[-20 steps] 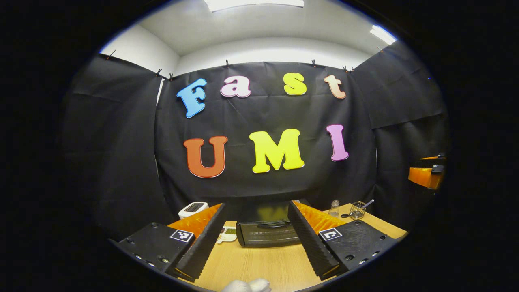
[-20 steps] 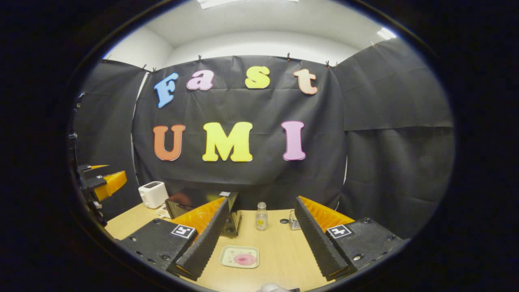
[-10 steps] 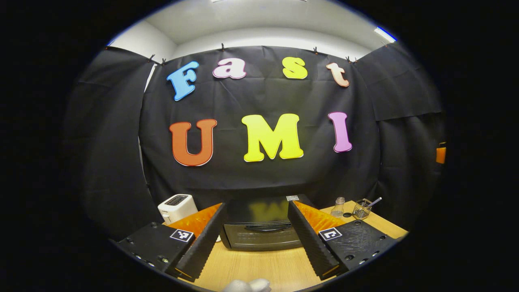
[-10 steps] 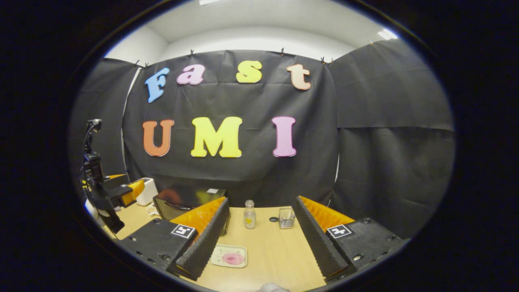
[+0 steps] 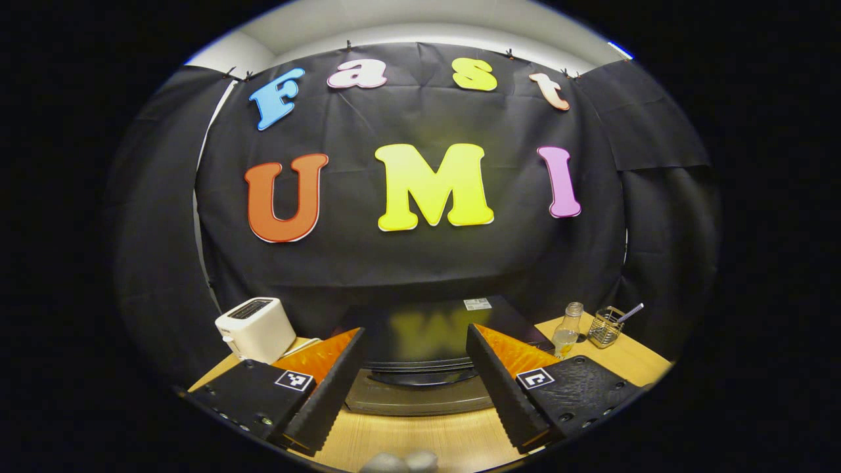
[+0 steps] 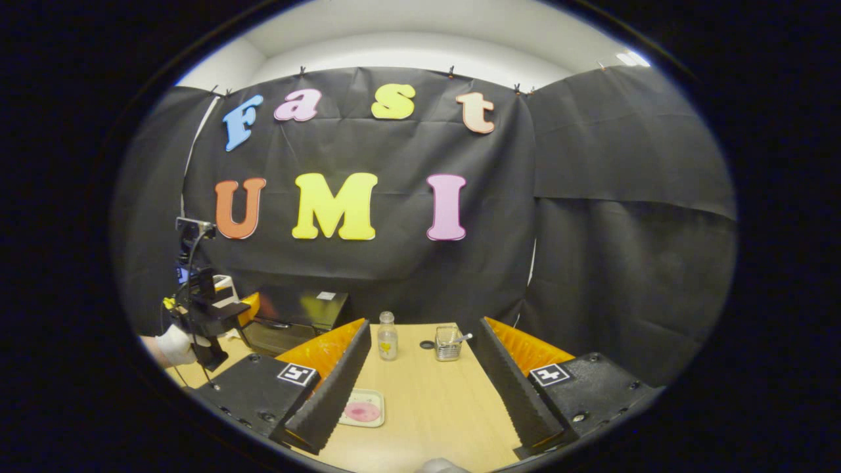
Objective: Open the electric oven with the left hand, put the food in, and close the electric oven.
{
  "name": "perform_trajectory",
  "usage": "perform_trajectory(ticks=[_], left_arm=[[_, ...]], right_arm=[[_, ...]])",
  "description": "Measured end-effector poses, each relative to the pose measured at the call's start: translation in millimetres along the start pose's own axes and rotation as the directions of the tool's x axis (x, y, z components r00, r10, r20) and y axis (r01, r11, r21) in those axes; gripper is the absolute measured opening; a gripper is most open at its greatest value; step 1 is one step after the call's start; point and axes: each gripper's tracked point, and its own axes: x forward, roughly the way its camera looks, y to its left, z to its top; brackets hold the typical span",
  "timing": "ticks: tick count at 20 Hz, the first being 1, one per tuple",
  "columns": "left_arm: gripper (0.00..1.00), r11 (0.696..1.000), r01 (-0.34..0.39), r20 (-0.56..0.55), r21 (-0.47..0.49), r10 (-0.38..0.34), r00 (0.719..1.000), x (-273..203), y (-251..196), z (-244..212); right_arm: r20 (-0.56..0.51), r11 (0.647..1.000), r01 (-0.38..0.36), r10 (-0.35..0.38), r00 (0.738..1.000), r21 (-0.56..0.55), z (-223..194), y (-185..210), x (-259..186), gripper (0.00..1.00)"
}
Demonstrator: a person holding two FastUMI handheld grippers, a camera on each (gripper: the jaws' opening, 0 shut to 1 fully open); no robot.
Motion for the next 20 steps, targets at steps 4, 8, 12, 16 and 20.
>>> perform_trajectory(ticks=[4, 8, 12, 16, 20], left_arm=[[0.97, 1.000, 0.001, -0.089, -0.031, -0.004, 0.996, 31, -1, -38], [0.97, 0.999, -0.006, -0.147, -0.038, 0.001, 0.989, 45, 1, -62], [0.96, 1.000, 0.001, -0.153, -0.025, -0.005, 0.988, 45, -1, -67], [0.96, 1.000, 0.009, -0.173, -0.029, -0.014, 0.985, 41, -1, -70], [0.96, 0.999, 0.027, -0.191, -0.030, -0.033, 0.981, 25, -3, -74]], right_arm=[[-0.015, 1.000, 0.010, -0.010, 1.000, -0.005, -5, 2, -3, 1.00], [-0.027, 0.999, 0.028, -0.028, 0.999, -0.018, -11, -2, -10, 1.00], [-0.049, 0.999, 0.051, -0.051, 0.998, -0.002, -21, -12, -17, 1.00], [-0.047, 0.998, 0.055, -0.054, 0.997, 0.020, -21, -14, -24, 1.00], [-0.037, 0.999, 0.041, -0.041, 0.998, 0.009, -19, -7, -30, 1.00]])
